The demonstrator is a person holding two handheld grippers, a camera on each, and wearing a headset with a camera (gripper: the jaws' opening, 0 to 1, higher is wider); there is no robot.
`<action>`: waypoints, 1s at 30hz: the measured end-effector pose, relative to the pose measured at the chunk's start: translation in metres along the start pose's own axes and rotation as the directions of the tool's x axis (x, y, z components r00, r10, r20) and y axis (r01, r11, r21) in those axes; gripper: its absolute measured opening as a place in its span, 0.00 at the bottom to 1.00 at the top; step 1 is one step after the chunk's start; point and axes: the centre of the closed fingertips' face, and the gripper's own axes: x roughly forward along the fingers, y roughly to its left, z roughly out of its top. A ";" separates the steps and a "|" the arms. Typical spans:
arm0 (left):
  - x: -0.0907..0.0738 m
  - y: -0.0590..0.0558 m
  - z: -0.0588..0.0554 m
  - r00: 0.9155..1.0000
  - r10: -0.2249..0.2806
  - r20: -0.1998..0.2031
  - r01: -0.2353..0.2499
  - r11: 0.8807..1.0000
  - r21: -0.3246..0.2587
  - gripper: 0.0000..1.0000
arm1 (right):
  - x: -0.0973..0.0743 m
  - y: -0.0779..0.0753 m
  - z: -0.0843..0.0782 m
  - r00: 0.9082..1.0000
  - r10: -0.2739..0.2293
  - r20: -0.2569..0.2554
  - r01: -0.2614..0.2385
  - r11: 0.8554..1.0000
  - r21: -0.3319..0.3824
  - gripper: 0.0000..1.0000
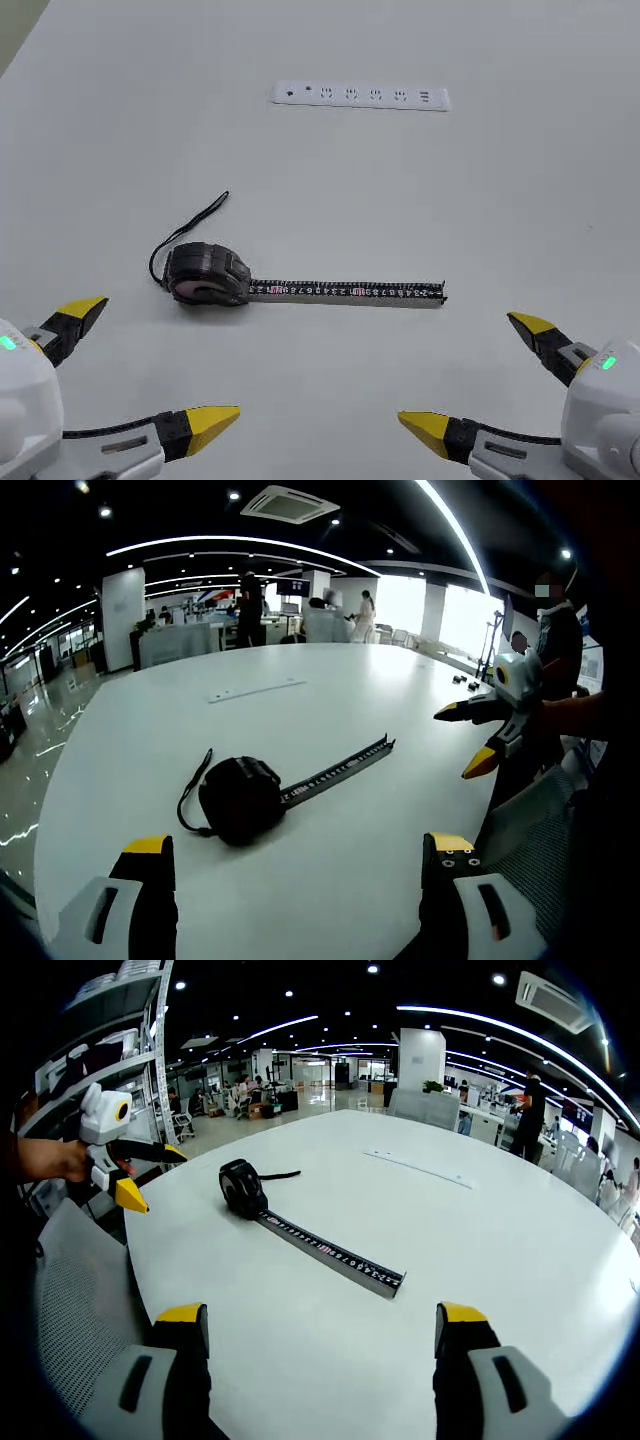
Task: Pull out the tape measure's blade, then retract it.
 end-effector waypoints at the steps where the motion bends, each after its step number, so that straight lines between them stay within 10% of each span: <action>1: 0.000 0.001 0.001 1.000 0.015 0.006 -0.015 1.000 -0.016 1.00 | 0.000 0.001 0.000 1.000 -0.006 -0.001 0.006 1.000 0.008 0.95; 30: -0.007 -0.003 0.000 0.994 0.107 0.036 -0.103 0.991 -0.091 1.00 | -0.005 0.012 0.006 0.999 -0.001 0.041 -0.003 0.995 0.096 0.97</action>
